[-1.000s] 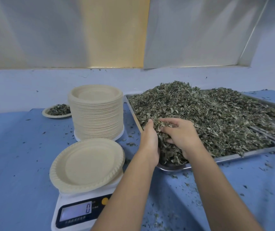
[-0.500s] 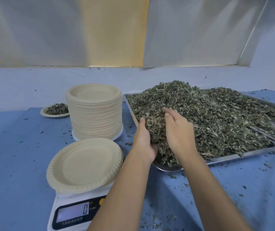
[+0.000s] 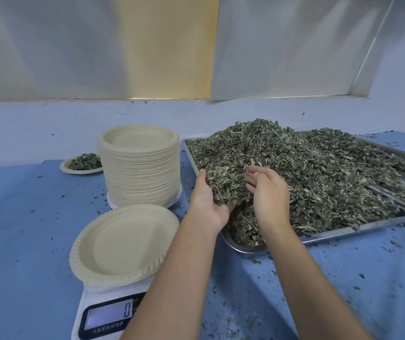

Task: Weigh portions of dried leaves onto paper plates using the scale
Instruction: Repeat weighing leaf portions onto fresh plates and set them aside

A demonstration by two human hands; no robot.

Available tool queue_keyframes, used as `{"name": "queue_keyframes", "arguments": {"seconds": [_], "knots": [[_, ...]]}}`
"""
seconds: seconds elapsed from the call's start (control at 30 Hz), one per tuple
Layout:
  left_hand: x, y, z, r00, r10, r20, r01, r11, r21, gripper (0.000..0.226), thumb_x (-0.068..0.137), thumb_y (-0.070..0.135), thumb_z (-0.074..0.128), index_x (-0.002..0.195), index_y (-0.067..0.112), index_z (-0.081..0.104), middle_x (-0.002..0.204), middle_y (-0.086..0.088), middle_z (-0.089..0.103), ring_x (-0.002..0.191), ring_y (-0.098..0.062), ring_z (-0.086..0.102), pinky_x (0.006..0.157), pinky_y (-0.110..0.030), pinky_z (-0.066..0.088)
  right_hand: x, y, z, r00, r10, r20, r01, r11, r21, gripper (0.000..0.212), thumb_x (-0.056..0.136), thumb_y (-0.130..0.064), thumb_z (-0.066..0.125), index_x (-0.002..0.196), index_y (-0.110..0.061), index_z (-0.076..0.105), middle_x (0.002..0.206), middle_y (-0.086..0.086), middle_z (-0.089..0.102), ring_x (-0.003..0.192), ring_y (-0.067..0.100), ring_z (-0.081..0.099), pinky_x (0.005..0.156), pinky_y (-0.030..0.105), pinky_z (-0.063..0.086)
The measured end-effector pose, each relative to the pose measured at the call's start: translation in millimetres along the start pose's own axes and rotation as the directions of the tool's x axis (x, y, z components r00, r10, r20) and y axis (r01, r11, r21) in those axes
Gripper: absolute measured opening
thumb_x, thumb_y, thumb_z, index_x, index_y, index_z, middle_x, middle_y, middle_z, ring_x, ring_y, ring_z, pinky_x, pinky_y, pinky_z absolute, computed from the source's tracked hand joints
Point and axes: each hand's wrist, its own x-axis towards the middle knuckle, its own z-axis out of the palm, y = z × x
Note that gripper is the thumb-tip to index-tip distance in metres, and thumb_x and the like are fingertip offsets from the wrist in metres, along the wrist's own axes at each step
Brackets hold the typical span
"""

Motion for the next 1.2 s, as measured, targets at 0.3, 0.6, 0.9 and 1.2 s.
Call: {"name": "queue_keyframes", "arguments": {"seconds": [0.3,0.6,0.9,1.2], "knots": [[-12,15,-2,0.999,0.041,0.027,-0.039,0.997,-0.064,0.032,0.097,0.04,0.045,0.104,0.013,0.06,0.092,-0.01,0.065,0.081,-0.024,0.061,0.07,-0.037,0.048,-9,-6,15,0.999,0.035,0.018,-0.037,0.99,0.139,0.027,0.096,-0.013,0.04,0.1,-0.029,0.062,0.111,-0.009,0.062,0.106,0.011,0.056,0.101,0.031,0.04],[-36,42,-8,0.996,0.05,0.07,-0.048,0.998,-0.04,0.04,0.097,0.042,0.045,0.114,0.01,0.062,0.108,-0.012,0.066,0.093,-0.026,0.061,0.088,-0.038,0.047,-28,-16,44,0.921,0.309,0.238,-0.389,0.7,0.598,0.023,0.1,-0.022,0.04,0.103,-0.017,0.063,0.11,0.001,0.063,0.101,0.018,0.058,0.082,0.03,0.05],[-60,79,-54,0.984,0.164,0.072,-0.164,0.986,-0.002,0.039,0.098,0.041,0.039,0.096,0.011,0.064,0.088,-0.01,0.071,0.081,-0.024,0.065,0.075,-0.033,0.047,-64,-39,93,0.9,0.293,0.322,-0.431,0.7,0.569,0.023,0.097,-0.02,0.045,0.091,-0.014,0.066,0.092,-0.001,0.068,0.087,0.013,0.066,0.087,0.041,0.053],[-77,103,-97,0.986,0.166,-0.014,-0.166,0.986,0.009,0.052,0.095,0.05,0.042,0.125,0.011,0.059,0.111,-0.011,0.068,0.085,-0.023,0.066,0.054,-0.027,0.052,-94,-31,123,0.877,0.193,0.441,-0.362,0.868,0.339,0.02,0.095,-0.017,0.049,0.086,-0.021,0.067,0.093,-0.007,0.071,0.092,0.006,0.063,0.094,0.036,0.049]]}}
